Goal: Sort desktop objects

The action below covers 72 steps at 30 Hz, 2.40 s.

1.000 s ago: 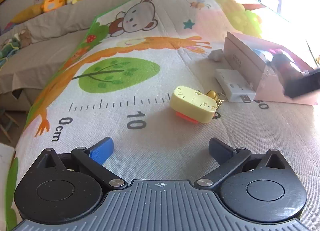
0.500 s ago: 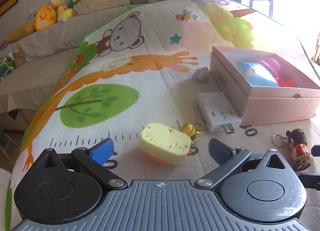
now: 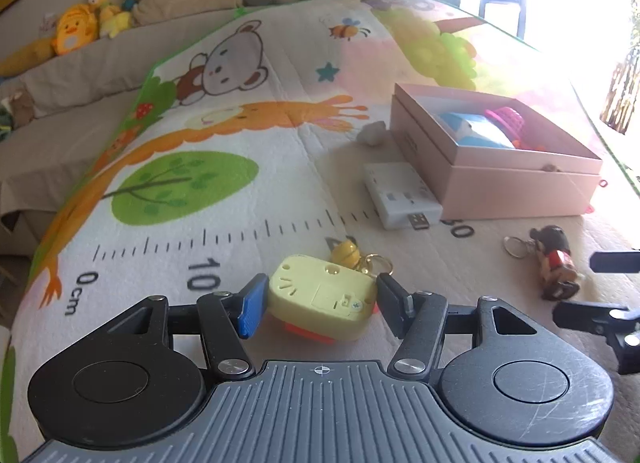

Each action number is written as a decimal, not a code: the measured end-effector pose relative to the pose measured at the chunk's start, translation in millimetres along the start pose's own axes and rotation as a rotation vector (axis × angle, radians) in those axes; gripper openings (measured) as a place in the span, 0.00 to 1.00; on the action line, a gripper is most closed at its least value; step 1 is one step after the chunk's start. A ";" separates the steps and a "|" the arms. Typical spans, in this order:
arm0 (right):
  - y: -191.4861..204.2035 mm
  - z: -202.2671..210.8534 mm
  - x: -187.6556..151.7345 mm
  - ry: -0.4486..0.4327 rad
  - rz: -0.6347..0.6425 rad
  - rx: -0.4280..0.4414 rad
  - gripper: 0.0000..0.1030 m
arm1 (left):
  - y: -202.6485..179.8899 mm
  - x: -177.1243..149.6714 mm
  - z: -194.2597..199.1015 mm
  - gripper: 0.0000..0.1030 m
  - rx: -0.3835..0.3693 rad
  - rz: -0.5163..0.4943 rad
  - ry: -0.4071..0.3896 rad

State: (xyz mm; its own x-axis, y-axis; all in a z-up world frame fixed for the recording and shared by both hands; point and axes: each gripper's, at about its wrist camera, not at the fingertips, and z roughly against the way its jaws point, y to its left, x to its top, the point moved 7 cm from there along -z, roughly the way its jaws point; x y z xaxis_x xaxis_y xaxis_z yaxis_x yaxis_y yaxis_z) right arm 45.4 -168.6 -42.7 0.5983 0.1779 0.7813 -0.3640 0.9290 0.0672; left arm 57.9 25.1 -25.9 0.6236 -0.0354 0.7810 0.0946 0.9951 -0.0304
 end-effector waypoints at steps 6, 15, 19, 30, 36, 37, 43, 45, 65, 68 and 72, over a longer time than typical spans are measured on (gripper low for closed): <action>9.0 -2.7 10.4 -0.004 0.041 -0.004 0.83 | -6.7 -27.3 25.6 0.65 -0.004 -0.025 0.017; 5.0 -35.2 23.8 0.051 -0.004 -0.070 0.64 | -10.9 -21.5 11.4 0.70 0.019 -0.057 0.031; 10.1 -27.5 22.7 0.061 0.020 -0.041 0.37 | -10.7 -16.6 4.3 0.70 0.026 -0.063 0.034; 35.3 70.8 33.6 -0.012 0.165 0.114 0.29 | -30.5 39.0 75.6 0.66 0.015 -0.147 -0.195; -4.9 152.2 135.9 -0.311 0.142 0.032 0.29 | -67.8 134.1 108.2 0.66 -0.032 -0.209 -0.422; -16.0 158.7 153.4 -0.343 0.125 0.014 0.29 | -78.1 150.3 103.9 0.66 -0.048 -0.214 -0.436; -67.9 123.8 197.3 -0.318 0.019 -0.033 0.29 | -129.4 192.9 35.9 0.67 -0.156 -0.220 -0.385; -79.0 95.3 195.3 -0.268 -0.002 -0.037 0.31 | -130.3 188.6 8.9 0.74 -0.161 -0.199 -0.320; -25.4 -60.8 201.9 0.080 -0.015 0.157 0.44 | -41.0 41.4 -50.1 0.93 0.054 -0.234 -0.062; 7.5 -110.2 216.2 0.194 0.055 0.143 0.44 | -20.6 35.1 -49.3 0.94 0.086 -0.178 -0.038; 34.1 -183.4 220.0 0.306 0.175 -0.008 0.35 | 7.2 23.2 -40.6 0.96 0.077 -0.094 -0.005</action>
State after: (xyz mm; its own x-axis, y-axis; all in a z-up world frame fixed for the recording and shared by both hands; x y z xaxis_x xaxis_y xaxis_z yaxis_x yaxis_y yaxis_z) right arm 295.5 -38.3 17.6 0.7141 0.4222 0.5584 -0.4748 0.8782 -0.0568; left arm 104.5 27.7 -33.3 0.6106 -0.1289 0.7814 0.0930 0.9915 0.0909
